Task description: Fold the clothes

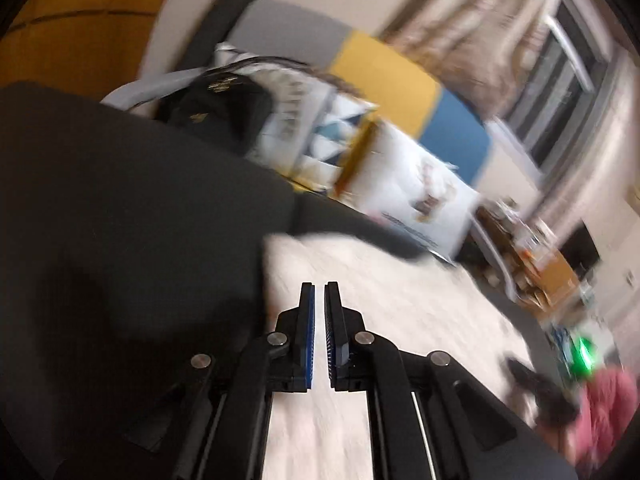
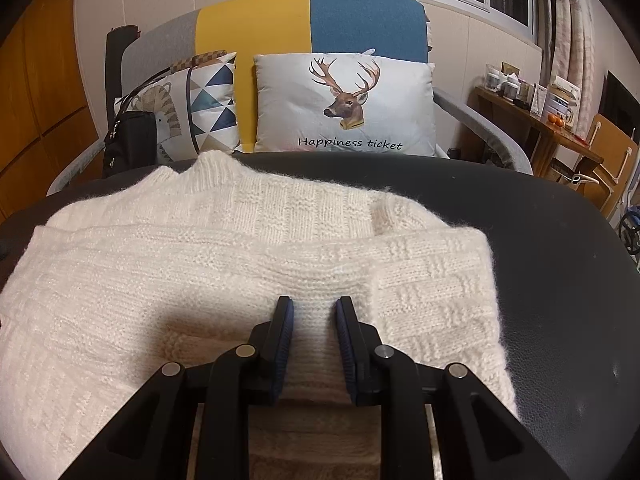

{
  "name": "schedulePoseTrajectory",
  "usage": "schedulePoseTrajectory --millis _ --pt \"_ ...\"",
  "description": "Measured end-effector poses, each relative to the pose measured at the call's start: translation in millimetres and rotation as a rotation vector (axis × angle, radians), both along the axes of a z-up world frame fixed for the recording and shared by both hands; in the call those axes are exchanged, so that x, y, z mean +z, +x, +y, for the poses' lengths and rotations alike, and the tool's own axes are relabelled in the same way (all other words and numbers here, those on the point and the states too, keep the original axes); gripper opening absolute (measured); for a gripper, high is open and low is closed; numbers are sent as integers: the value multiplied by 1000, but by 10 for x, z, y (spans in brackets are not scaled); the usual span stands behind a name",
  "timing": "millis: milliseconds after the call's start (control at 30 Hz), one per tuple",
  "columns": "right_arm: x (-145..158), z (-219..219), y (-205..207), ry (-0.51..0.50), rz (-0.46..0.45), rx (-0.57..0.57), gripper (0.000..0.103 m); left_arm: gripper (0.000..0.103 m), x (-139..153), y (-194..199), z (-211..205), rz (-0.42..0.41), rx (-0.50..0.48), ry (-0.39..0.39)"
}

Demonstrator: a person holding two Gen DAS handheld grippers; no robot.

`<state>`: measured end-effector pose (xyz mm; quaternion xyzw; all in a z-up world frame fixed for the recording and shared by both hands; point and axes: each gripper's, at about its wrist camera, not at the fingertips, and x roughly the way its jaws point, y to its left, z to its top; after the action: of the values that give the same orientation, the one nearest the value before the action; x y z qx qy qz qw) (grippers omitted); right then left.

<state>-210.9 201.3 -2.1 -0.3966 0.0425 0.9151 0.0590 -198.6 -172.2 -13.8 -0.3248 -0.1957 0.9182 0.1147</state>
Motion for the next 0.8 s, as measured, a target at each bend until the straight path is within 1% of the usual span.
schedulePoseTrajectory --millis 33,100,133,167,200,233,267,333,367,400,467,567,667,800 --pt "0 0 0 0 0 0 21 6 31 114 90 3 -35 -49" --pt "0 0 -1 0 0 0 21 5 6 351 336 -7 -159 -157" --pt "0 0 -1 0 0 0 21 5 -3 416 402 -10 -198 -189" --pt "0 0 -1 0 0 0 21 5 -17 468 505 -17 -240 -238" --pt "0 1 -1 -1 0 1 21 6 -43 461 594 -35 -263 -281" --pt "0 1 -2 -1 1 1 21 6 -64 423 645 -56 -263 -311" --pt "0 1 -2 -1 1 1 21 6 -90 321 678 -93 -242 -335" --pt "3 1 0 -2 1 1 21 6 -117 155 625 -126 -179 -354" --pt "5 2 0 -2 1 1 21 6 -116 68 526 -129 -105 -357" --pt "7 2 0 -2 1 1 21 6 -126 18 453 -136 -57 -360" --pt "11 -1 -1 -1 1 1 21 6 -204 -65 212 -177 50 -302" --pt "14 -10 -1 5 1 1 21 4 -255 48 66 -174 93 -248" --pt "13 -12 -3 7 1 2 21 4 -262 145 133 -188 107 -288" --pt "12 -13 -5 8 0 3 21 3 -282 189 173 -213 122 -277"
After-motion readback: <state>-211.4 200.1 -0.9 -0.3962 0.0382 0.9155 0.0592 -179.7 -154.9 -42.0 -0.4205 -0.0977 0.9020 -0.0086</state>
